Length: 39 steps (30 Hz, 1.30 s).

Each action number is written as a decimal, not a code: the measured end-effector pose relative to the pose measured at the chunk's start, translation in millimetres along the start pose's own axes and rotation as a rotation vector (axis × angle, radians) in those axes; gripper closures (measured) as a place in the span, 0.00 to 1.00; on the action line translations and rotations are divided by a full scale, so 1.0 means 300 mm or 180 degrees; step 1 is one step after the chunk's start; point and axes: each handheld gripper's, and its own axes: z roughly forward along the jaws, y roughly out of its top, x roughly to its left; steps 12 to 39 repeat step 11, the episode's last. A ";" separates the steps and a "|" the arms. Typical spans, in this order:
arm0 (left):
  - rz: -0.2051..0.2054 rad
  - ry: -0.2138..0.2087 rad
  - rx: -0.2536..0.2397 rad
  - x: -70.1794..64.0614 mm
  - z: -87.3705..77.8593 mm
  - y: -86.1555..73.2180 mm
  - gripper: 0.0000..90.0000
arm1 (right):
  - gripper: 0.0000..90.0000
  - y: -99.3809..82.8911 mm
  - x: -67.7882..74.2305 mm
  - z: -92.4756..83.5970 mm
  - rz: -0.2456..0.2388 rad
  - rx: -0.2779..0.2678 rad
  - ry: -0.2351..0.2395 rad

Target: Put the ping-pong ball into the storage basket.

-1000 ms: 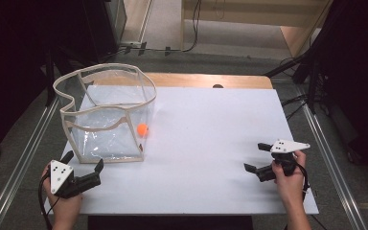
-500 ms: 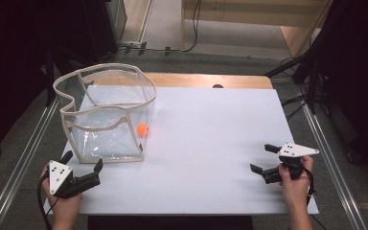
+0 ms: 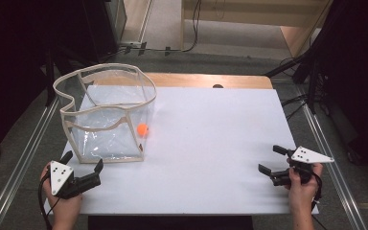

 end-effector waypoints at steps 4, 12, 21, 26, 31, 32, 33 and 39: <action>-0.0008 0.0001 -0.0010 0.001 -0.001 0.000 0.00 | 0.00 -0.019 -0.015 -0.033 0.0125 -0.0143 0.0000; 0.0019 -0.0025 0.0005 -0.002 0.003 0.001 0.00 | 0.00 -0.032 -0.026 -0.028 0.0200 -0.0099 0.0016; 0.0019 -0.0025 0.0005 -0.002 0.003 0.001 0.00 | 0.00 -0.032 -0.026 -0.028 0.0200 -0.0099 0.0016; 0.0019 -0.0025 0.0005 -0.002 0.003 0.001 0.00 | 0.00 -0.032 -0.026 -0.028 0.0200 -0.0099 0.0016; 0.0019 -0.0025 0.0005 -0.002 0.003 0.001 0.00 | 0.00 -0.032 -0.026 -0.028 0.0200 -0.0099 0.0016; 0.0019 -0.0025 0.0005 -0.002 0.003 0.001 0.00 | 0.00 -0.032 -0.026 -0.028 0.0200 -0.0099 0.0016; 0.0019 -0.0025 0.0005 -0.002 0.003 0.001 0.00 | 0.00 -0.032 -0.026 -0.028 0.0200 -0.0099 0.0016; 0.0019 -0.0025 0.0005 -0.002 0.003 0.001 0.00 | 0.00 -0.032 -0.026 -0.028 0.0200 -0.0099 0.0016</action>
